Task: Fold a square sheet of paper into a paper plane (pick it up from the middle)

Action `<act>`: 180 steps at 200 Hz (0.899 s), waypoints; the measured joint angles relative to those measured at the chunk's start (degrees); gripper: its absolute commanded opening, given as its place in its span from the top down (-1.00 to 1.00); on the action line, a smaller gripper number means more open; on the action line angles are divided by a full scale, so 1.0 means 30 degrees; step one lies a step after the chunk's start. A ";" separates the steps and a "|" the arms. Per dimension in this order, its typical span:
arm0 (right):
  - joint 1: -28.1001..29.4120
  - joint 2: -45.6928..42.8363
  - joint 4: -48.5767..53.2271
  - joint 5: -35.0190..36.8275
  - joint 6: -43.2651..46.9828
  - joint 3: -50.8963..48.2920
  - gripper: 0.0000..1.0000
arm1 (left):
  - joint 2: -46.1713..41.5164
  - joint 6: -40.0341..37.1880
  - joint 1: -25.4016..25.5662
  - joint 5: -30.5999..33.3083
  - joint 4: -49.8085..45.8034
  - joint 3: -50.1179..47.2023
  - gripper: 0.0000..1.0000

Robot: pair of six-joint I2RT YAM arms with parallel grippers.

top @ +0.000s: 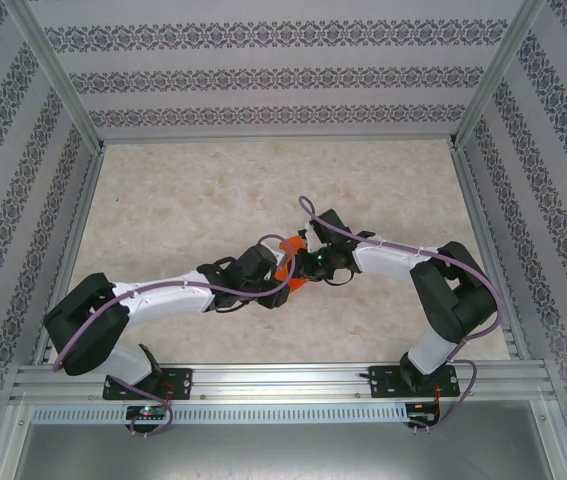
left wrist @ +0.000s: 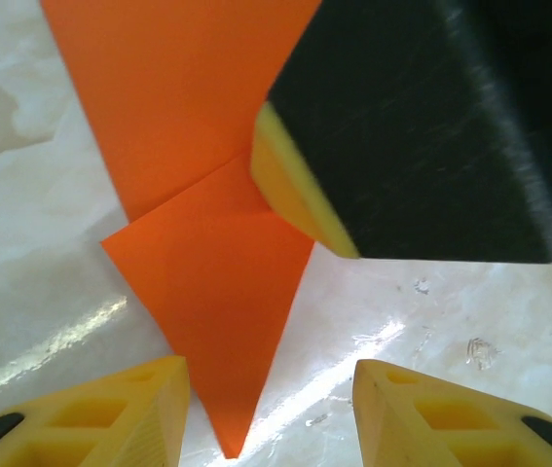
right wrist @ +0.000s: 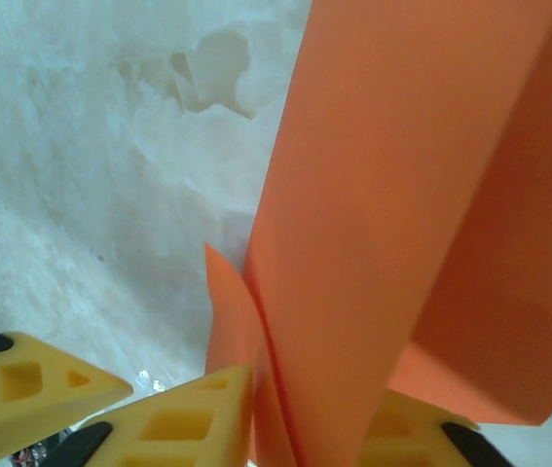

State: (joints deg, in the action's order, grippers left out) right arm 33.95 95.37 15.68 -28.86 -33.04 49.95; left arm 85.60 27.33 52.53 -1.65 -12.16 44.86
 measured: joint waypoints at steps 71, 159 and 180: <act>-0.0342 0.0015 -0.0277 -0.0153 -0.0627 0.0007 0.78 | 0.1814 0.0291 0.1311 0.2106 -0.0022 0.0925 0.04; -0.0466 0.0022 -0.0823 -0.0648 -0.1545 -0.0022 0.76 | 0.3016 0.1042 0.1800 0.4940 0.0058 0.1071 0.18; -0.0466 0.0022 -0.0823 -0.0648 -0.1617 -0.0022 0.75 | 0.3213 0.1071 0.1836 0.5289 0.0066 0.1071 0.26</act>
State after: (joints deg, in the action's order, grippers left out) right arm 32.56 95.44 13.21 -30.81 -37.89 49.89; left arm 95.24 30.55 58.04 14.22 -11.97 48.07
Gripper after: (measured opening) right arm 0.121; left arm 0.394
